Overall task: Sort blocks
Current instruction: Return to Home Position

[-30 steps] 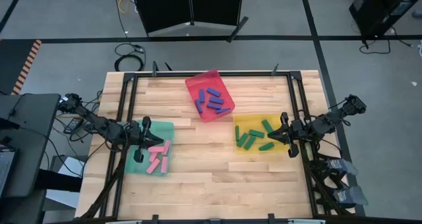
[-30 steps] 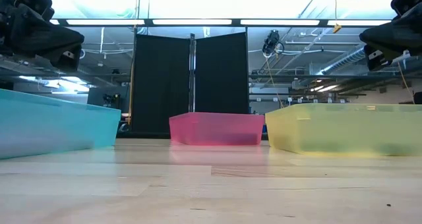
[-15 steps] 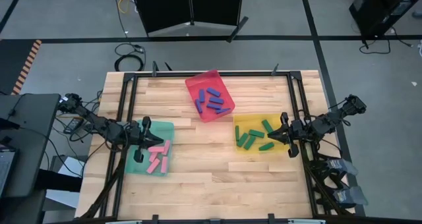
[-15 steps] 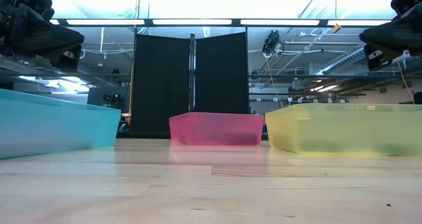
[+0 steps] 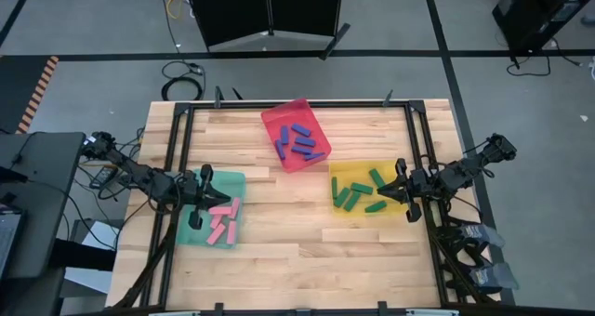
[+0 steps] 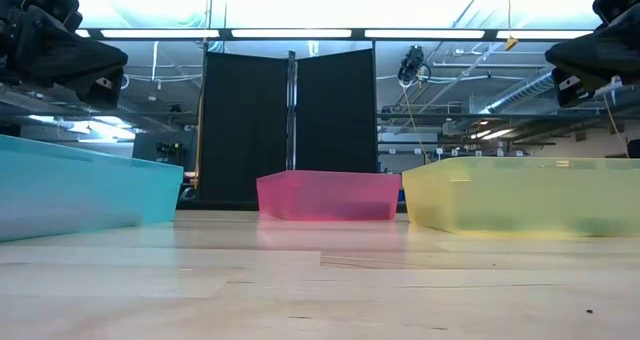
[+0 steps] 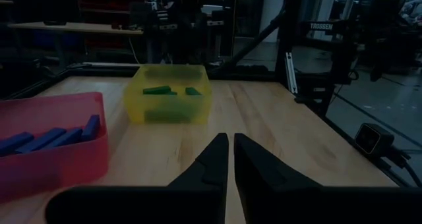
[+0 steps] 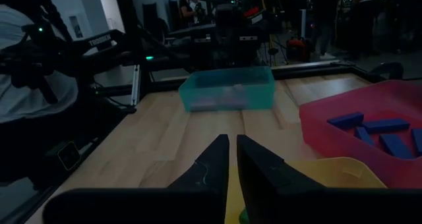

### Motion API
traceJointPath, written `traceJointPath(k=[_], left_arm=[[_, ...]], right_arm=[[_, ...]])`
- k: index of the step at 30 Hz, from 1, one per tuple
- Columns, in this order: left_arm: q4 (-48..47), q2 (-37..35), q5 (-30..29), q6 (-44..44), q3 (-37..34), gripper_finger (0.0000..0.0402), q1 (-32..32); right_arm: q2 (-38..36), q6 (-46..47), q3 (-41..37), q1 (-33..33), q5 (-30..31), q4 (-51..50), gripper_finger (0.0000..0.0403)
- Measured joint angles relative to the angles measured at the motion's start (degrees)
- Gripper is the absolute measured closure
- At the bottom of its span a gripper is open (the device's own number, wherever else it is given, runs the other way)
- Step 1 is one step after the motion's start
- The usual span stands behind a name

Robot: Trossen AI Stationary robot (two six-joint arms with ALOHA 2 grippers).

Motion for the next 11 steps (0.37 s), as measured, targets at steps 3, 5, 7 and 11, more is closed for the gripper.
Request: traceJointPath(k=[3,5,7,11], left_arm=[[0.02,0.0,0.01,-0.01,0.0,0.0367,-0.01],[0.01,0.0,0.01,0.0,0.0,0.0367,0.0],[-0.01,0.0,0.01,0.0,0.0,0.0367,-0.02],[0.01,0.0,0.01,-0.02,-0.02,0.0367,0.0]], right_arm=[[0.0,0.0,0.0,0.0,0.0,0.0,0.0362],[-0.01,0.0,0.0,0.0,0.0,0.0,0.0362],[-0.01,0.0,0.0,0.0,0.0,-0.01,0.0361],[-0.01,0.0,0.0,0.0,0.0,0.0,0.036]])
